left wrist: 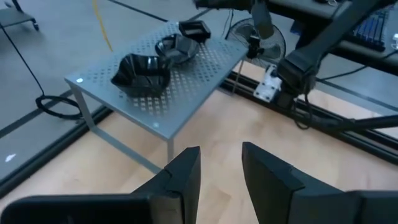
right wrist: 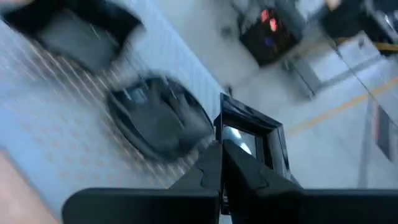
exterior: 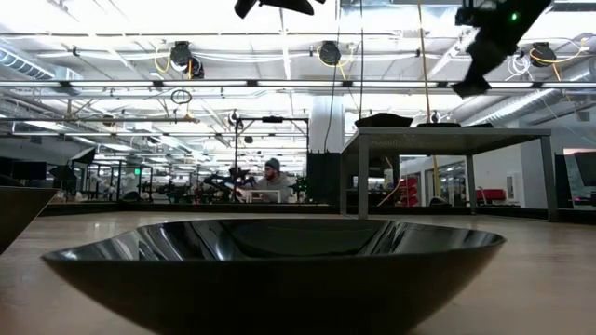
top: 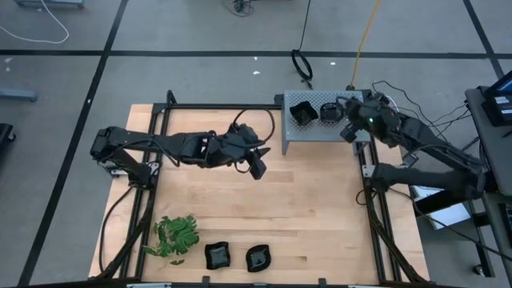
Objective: Pick & Place Mini shaped plates
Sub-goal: Stack the black square plate on top of the black square plate on the shelf, then stack the black leaf-shaped plate on top of the black leaf-shaped plate on the shelf
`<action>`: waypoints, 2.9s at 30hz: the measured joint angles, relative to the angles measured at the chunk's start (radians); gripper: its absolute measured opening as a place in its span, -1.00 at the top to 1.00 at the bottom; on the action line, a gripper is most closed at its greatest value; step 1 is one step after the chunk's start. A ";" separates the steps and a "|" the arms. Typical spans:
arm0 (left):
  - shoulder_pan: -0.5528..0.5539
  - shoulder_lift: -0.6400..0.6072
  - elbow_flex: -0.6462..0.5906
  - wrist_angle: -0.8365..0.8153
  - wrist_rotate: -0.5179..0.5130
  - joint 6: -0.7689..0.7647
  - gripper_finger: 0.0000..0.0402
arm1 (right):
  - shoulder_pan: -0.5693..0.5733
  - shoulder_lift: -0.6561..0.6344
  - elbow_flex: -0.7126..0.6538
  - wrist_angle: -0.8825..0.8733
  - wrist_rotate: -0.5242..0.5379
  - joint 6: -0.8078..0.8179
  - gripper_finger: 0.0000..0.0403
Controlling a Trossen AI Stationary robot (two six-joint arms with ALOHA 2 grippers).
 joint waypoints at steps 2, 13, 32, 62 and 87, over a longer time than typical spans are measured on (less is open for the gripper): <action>0.011 0.000 0.000 0.005 0.000 0.003 0.40 | -0.063 0.022 0.000 -0.031 -0.023 -0.032 1.00; 0.062 0.000 0.000 0.047 0.000 -0.005 0.40 | -0.259 0.173 0.000 -0.061 -0.052 -0.217 1.00; 0.062 0.000 0.000 0.046 0.000 0.003 0.40 | -0.292 0.207 0.000 -0.010 -0.176 -0.314 1.00; 0.062 0.000 0.000 0.045 0.000 0.060 0.40 | -0.291 0.207 0.000 -0.047 -0.150 -0.375 0.97; 0.062 0.000 0.000 0.045 0.012 0.078 0.40 | -0.025 0.041 -0.001 0.254 -0.474 -0.195 0.43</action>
